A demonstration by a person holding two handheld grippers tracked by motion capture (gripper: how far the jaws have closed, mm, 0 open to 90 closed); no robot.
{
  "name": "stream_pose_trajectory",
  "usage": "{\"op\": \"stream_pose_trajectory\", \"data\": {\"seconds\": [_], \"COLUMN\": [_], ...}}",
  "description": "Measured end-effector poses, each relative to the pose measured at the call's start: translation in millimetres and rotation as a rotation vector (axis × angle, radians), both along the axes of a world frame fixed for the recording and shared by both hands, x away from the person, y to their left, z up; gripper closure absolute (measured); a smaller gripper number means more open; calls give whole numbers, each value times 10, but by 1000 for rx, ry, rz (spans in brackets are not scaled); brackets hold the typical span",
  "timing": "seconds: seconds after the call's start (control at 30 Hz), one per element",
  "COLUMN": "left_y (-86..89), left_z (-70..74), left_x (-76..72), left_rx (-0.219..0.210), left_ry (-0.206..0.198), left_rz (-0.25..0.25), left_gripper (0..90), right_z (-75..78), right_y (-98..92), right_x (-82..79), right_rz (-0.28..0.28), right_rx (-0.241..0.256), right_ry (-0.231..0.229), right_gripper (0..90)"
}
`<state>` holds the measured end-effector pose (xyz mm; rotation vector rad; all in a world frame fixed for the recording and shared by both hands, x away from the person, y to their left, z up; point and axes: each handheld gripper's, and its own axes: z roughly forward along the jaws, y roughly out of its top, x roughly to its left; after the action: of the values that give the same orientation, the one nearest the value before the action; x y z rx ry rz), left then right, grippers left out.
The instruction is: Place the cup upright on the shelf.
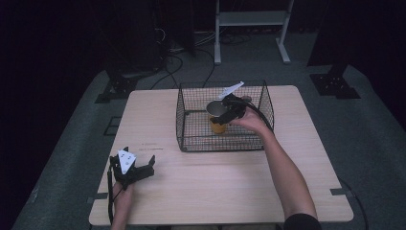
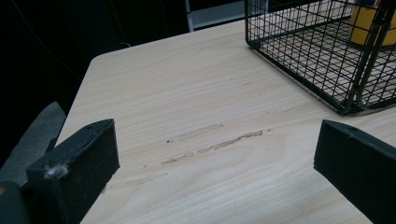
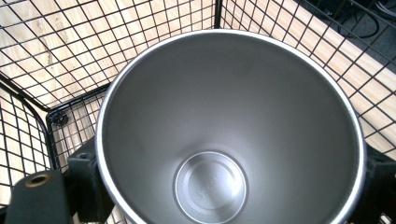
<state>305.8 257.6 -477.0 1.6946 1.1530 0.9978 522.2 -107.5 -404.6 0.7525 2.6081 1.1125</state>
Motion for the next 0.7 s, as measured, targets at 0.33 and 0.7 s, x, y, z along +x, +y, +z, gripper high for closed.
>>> {"op": "stream_pose_trajectory", "data": {"seconds": [0.33, 0.7], "left_y": [-1, 0], "left_z": [0, 0], "left_x": [0, 2], "left_rx": [2, 1], "left_ry": [0, 1], "left_rz": [-1, 0], "left_gripper": [0, 0], "right_z": [49, 127], "right_y": [-15, 6], "right_x": [-25, -67], "right_rz": [-10, -9], "right_rx": [-5, 37], "right_ry": [-11, -24], "right_gripper": [32, 20]}}
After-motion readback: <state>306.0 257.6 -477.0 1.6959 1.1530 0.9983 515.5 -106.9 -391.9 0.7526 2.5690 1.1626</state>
